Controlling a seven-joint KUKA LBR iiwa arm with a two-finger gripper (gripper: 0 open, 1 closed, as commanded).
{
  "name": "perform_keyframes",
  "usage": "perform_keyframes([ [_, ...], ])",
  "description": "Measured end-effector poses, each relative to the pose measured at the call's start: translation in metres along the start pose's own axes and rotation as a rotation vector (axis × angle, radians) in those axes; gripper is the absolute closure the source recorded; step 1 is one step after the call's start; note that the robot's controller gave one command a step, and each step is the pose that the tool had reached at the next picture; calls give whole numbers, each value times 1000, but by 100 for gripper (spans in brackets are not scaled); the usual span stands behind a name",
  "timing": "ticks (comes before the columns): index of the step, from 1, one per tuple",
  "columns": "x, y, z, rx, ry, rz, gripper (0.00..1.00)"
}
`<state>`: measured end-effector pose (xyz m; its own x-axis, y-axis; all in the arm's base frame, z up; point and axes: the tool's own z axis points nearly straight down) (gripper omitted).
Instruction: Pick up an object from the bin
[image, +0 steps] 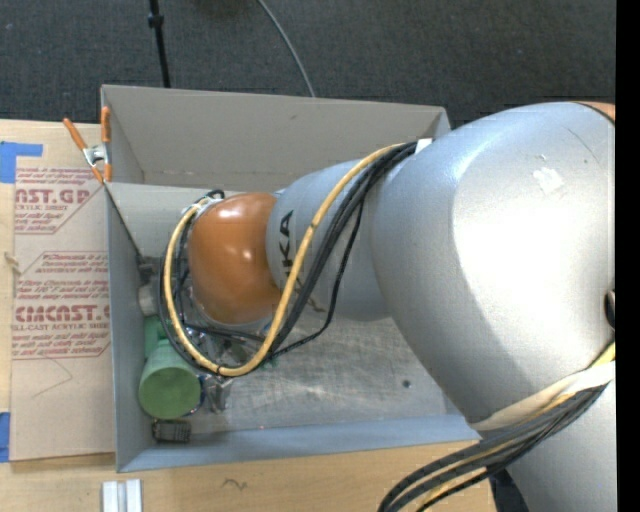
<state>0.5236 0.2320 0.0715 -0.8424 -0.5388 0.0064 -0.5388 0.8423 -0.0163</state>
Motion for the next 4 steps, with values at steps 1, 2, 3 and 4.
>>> perform_keyframes([
  [1,15,5,-1,-8,-13,70,0],
  [2,15,9,0,-13,-9,65,100],
  [3,17,10,-52,-16,-12,81,100],
  [4,12,13,-132,-16,-18,27,100],
])
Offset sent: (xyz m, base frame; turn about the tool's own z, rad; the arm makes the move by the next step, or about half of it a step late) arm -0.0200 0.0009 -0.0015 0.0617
